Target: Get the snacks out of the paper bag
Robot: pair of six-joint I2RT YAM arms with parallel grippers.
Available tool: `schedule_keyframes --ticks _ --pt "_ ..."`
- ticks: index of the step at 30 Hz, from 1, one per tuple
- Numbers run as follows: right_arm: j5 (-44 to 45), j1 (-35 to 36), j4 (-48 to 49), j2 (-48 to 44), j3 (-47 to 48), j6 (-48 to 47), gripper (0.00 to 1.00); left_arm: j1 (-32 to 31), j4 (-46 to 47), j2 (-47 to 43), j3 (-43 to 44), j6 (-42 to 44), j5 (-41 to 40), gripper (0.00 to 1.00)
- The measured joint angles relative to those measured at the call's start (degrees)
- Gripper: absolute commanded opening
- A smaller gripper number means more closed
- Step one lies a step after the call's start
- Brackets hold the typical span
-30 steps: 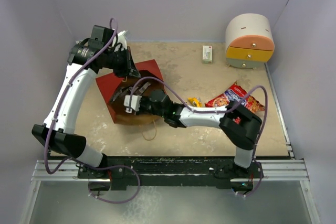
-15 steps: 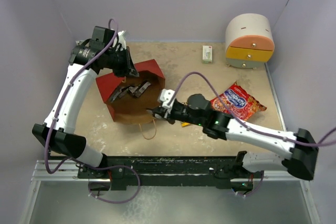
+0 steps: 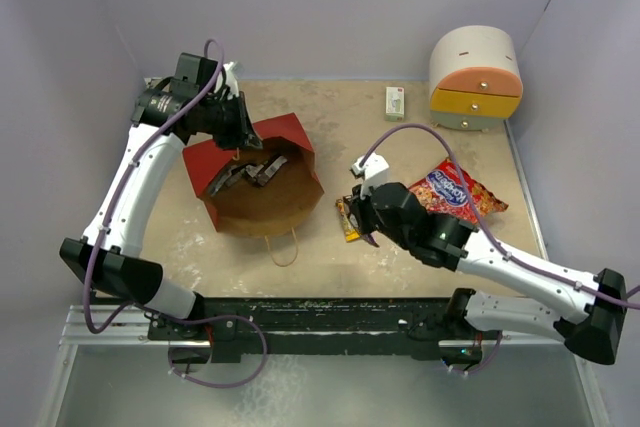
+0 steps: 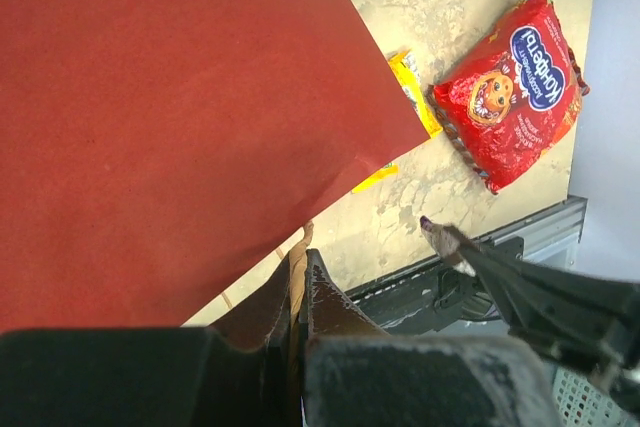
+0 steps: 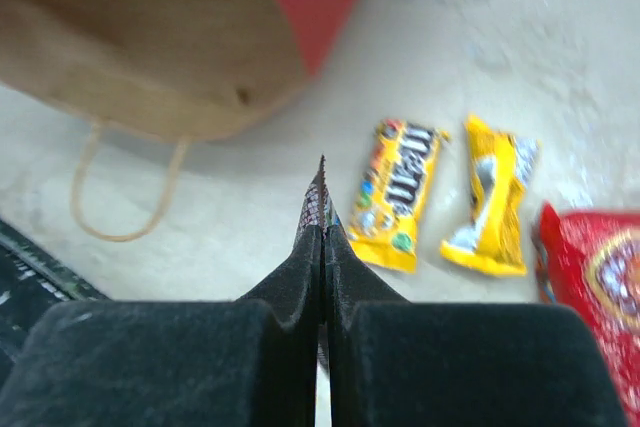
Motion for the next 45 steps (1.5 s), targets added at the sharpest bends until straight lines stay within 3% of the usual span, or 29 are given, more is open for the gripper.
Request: schedule_keyframes --ticks 7,15,19,34,45 --pt "-2.27 -12.37 -13.05 10.58 5.75 7.34 0.00 0.00 0.00 -0.11 0.00 0.02 -0.17 0.00" --pt "-5.46 -16.83 -24.30 26.91 23.06 7.02 0.00 0.02 0.42 -1.18 -0.35 0.02 -0.13 0.00" --pt "-6.73 -19.19 -27.69 31.67 27.28 7.08 0.00 0.00 0.94 -2.19 -1.42 0.02 0.02 0.00" --pt "-6.75 -20.31 -30.16 39.69 30.16 9.64 0.00 0.00 2.60 -2.27 -2.56 -0.22 1.95 0.00" --pt "-3.85 -20.96 -29.57 43.04 32.15 12.63 0.10 0.00 2.97 -2.27 -2.99 -0.17 3.28 0.00"
